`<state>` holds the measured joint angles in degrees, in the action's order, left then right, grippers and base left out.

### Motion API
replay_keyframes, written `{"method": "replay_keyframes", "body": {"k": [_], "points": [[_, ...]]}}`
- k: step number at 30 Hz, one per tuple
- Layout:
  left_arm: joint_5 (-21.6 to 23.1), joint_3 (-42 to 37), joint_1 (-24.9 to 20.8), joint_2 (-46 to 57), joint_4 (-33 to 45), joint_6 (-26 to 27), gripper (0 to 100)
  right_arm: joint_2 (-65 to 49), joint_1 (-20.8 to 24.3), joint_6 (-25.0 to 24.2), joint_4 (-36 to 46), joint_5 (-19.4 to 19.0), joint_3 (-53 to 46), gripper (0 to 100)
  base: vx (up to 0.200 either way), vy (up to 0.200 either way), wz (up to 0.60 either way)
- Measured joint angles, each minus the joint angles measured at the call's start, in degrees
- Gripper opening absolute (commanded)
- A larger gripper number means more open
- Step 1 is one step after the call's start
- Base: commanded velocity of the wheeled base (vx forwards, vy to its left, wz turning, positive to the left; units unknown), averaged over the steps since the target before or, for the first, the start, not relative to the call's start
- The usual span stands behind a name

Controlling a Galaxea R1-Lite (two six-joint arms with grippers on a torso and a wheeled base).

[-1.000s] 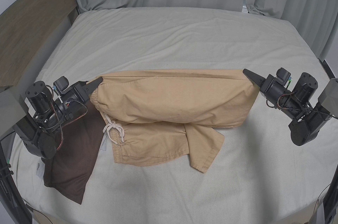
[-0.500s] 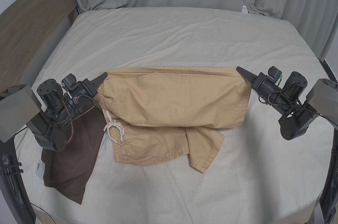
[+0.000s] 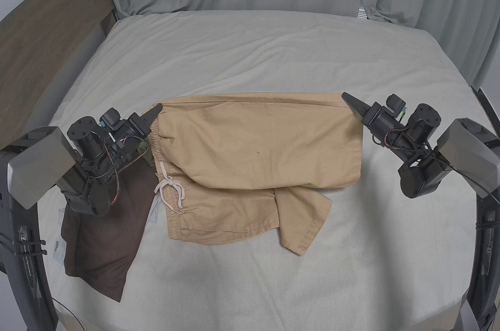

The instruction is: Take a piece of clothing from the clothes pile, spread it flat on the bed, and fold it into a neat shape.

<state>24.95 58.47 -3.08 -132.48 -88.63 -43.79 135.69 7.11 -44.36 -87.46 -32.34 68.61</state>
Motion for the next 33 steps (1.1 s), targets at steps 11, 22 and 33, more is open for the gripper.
{"method": "replay_keyframes", "body": {"k": [11,22,33], "points": [[-0.8,5.4,0.1,-4.1,0.1,-2.1,0,5.1,-0.4,-0.4,4.7,0.1,9.9,0,0.0,0.0,0.0],[-0.9,9.0,0.2,-6.8,0.2,-3.2,0,8.7,-0.9,-0.3,6.2,0.3,15.1,0,0.0,0.0,0.0],[-0.9,10.6,0.4,-7.5,0.9,-3.3,0,9.4,-1.0,-0.2,8.7,0.4,19.0,0,0.0,0.0,0.0]]}}
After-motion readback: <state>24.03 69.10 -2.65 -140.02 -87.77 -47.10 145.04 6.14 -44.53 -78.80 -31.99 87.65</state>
